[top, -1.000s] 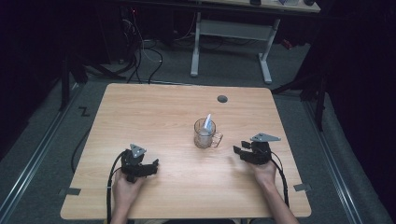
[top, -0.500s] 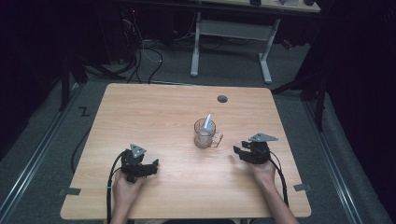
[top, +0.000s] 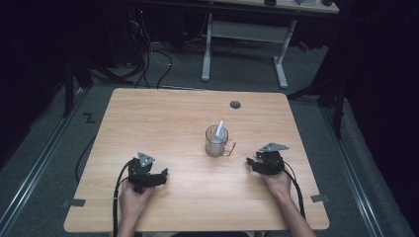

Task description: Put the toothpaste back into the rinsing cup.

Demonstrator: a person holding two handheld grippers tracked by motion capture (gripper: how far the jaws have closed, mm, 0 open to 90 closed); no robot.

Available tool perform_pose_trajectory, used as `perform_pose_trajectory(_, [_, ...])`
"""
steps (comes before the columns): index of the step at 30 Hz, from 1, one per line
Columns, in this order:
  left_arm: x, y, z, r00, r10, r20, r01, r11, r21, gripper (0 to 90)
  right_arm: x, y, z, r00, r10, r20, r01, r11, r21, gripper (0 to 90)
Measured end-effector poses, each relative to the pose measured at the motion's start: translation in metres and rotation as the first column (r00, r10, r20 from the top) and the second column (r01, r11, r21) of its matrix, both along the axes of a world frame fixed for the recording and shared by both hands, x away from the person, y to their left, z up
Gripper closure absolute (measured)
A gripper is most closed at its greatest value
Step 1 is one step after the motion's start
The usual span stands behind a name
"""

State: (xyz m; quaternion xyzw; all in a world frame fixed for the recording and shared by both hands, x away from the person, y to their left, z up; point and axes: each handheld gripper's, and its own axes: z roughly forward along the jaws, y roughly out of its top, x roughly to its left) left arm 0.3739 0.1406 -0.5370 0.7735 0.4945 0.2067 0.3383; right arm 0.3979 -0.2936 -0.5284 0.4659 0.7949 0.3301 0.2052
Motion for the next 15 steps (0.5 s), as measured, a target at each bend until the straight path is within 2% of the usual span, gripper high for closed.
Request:
perform_pose_trajectory(4, [0.0,0.0,0.0,1.0,0.0,0.0,0.0,1.0,0.0,14.7,-0.0026,-0.0009,-0.0023,0.9998,-0.008,0.02,0.008,1.0,0.008,45.7])
perform_pose_trajectory(15, [-0.0001,0.0,0.0,1.0,0.0,0.0,0.0,1.0,0.0,14.7,-0.0022,-0.0011,-0.0024,0.9999,-0.01,0.014,0.01,1.0,0.009,40.9])
